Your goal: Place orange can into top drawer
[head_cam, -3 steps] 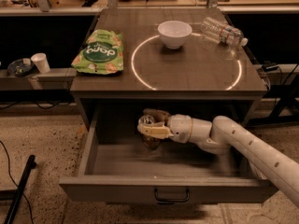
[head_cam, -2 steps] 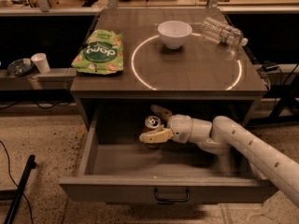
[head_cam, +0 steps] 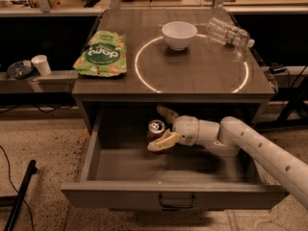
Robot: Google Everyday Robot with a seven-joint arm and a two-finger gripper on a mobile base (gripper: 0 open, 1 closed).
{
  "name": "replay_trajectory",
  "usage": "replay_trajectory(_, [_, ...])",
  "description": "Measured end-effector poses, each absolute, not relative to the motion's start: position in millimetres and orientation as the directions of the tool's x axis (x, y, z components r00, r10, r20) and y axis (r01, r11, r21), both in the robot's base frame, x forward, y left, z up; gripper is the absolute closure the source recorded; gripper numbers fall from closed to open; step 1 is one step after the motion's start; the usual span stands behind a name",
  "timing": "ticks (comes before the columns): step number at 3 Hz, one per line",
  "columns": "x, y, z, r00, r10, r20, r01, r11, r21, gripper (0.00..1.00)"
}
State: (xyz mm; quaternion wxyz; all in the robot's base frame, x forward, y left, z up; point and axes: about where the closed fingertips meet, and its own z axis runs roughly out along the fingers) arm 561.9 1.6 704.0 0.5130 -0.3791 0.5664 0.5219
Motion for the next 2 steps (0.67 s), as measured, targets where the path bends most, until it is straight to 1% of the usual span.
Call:
replay_trajectory(1, [559.0, -13.5, 721.0, -0.096, 0.058, -0.994, -0.972, 0.210, 0.107, 0.00])
replay_trajectory(2, [558.8, -15.0, 722.3, -0.091, 0.056, -0.994, -0.972, 0.213, 0.101, 0.00])
